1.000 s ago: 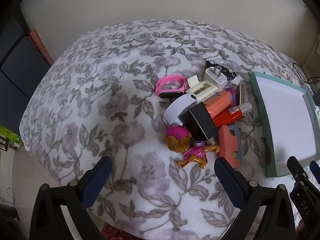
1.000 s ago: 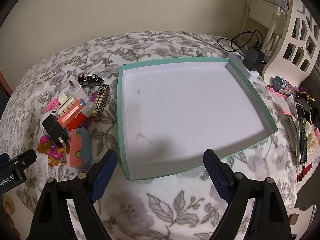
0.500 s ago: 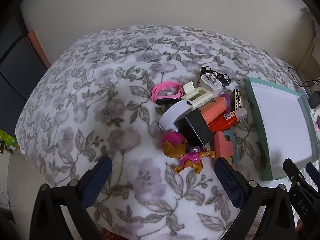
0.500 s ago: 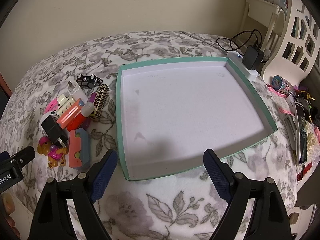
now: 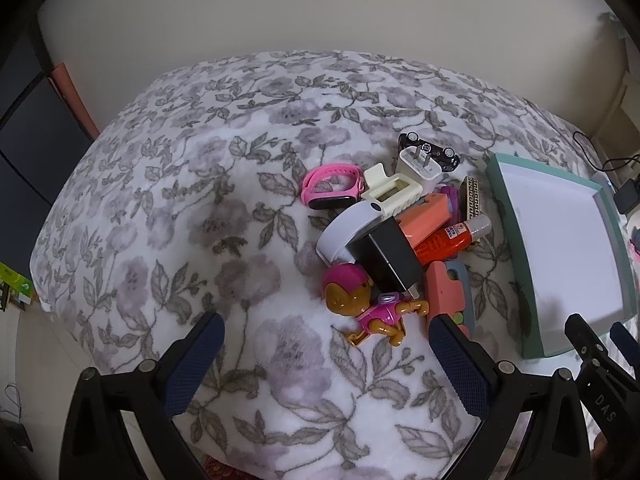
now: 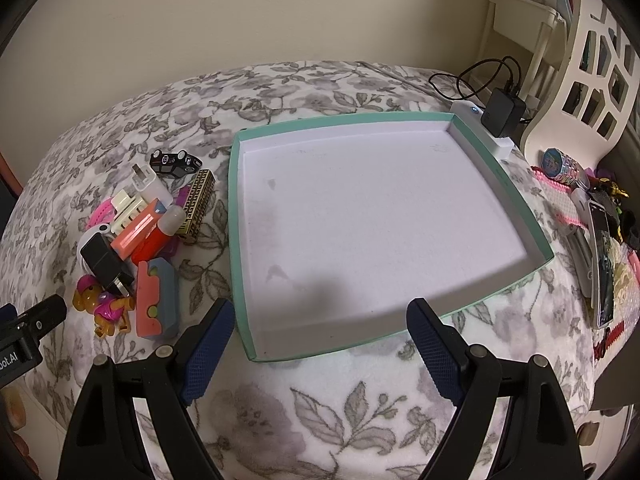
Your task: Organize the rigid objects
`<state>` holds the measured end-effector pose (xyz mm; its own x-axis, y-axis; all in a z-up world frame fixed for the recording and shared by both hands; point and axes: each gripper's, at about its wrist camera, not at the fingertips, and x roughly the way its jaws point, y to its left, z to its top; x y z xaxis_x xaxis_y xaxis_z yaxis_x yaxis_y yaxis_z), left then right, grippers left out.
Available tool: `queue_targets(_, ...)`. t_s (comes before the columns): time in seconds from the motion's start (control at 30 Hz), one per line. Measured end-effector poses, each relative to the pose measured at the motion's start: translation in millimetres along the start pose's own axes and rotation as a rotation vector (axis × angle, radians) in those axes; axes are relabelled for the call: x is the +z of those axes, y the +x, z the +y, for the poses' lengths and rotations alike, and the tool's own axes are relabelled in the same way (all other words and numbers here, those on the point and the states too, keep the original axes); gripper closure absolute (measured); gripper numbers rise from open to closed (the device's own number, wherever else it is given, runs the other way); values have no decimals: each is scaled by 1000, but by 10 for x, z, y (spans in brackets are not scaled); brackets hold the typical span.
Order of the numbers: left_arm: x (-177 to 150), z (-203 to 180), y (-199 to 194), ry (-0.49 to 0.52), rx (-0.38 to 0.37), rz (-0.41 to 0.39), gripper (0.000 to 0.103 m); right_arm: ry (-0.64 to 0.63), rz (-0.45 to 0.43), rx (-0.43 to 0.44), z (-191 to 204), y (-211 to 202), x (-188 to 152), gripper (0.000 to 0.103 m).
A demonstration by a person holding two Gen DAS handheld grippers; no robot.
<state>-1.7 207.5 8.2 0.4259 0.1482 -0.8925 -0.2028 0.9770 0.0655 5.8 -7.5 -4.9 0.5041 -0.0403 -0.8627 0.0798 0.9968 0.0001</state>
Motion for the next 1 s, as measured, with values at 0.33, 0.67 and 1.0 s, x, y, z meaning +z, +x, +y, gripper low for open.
queue_targets(0.33, -3, 17, 4, -4, 1, 5, 0, 2, 2, 0, -24, 5, -3, 15)
queue_targets(0.67, -3, 27, 20, -6, 5, 14, 0, 5, 4, -3, -39, 11, 1, 15)
queue_targets(1.0, 2, 62, 40, -17, 6, 26, 0, 5, 3, 1, -42, 10, -2, 15)
